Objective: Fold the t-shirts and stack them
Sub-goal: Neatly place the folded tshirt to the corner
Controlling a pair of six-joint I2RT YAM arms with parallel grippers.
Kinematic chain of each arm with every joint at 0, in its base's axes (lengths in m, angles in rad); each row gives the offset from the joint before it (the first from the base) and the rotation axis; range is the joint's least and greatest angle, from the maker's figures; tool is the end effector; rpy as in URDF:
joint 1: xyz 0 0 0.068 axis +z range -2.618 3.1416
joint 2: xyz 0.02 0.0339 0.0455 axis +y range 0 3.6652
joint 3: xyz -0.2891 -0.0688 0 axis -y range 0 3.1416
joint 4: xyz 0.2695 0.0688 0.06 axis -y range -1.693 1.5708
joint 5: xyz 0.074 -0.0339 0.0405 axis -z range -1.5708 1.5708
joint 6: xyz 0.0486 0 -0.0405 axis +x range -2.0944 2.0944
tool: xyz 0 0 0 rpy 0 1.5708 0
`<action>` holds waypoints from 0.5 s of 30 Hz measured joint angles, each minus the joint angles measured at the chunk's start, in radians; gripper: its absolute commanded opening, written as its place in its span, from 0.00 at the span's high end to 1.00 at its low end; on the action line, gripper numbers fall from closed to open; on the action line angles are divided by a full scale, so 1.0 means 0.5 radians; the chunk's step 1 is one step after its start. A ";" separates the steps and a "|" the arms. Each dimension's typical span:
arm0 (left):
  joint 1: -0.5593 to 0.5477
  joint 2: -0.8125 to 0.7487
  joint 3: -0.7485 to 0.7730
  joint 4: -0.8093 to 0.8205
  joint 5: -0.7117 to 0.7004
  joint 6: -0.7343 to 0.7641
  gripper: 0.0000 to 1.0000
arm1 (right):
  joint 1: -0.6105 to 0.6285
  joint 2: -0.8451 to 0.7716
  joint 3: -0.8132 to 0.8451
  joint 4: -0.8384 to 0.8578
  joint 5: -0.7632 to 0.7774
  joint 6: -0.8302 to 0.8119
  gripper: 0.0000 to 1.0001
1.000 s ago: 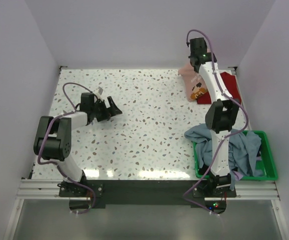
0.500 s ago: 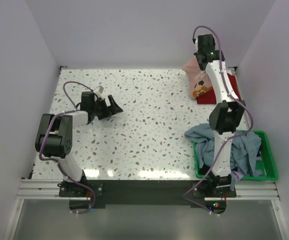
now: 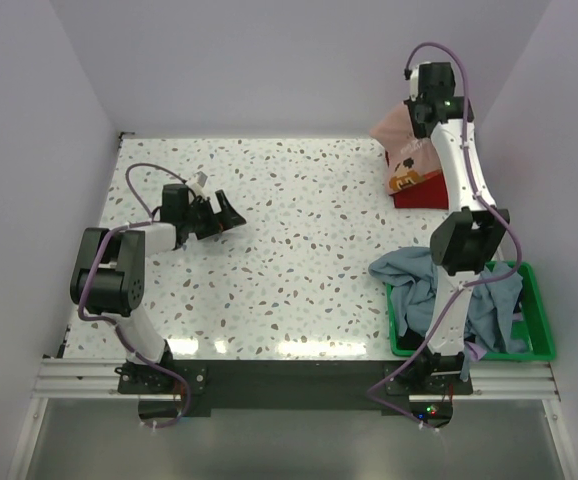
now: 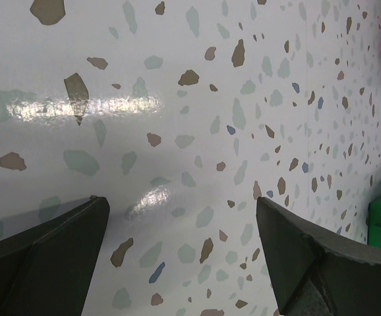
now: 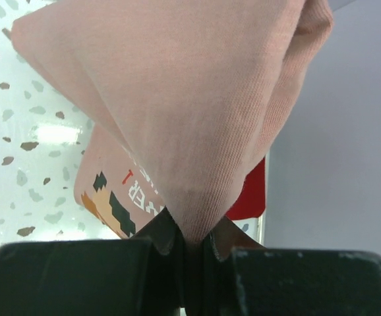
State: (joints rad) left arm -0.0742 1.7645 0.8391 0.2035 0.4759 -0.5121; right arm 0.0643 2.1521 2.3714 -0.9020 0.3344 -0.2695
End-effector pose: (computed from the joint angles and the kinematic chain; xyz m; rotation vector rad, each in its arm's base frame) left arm 0.3710 -0.0499 0.1405 -0.2564 2.3263 -0.8440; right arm 0.5217 0.0176 0.3967 -0.1953 2.2451 -0.4866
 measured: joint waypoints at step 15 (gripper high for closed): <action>0.000 -0.004 -0.007 0.008 0.000 0.000 0.00 | -0.105 0.066 -0.124 -0.002 -0.072 0.051 1.00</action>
State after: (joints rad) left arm -0.0742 1.7626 0.8356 0.2077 0.4759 -0.5121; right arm 0.0116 2.1849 2.3096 -0.9031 0.2985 -0.2440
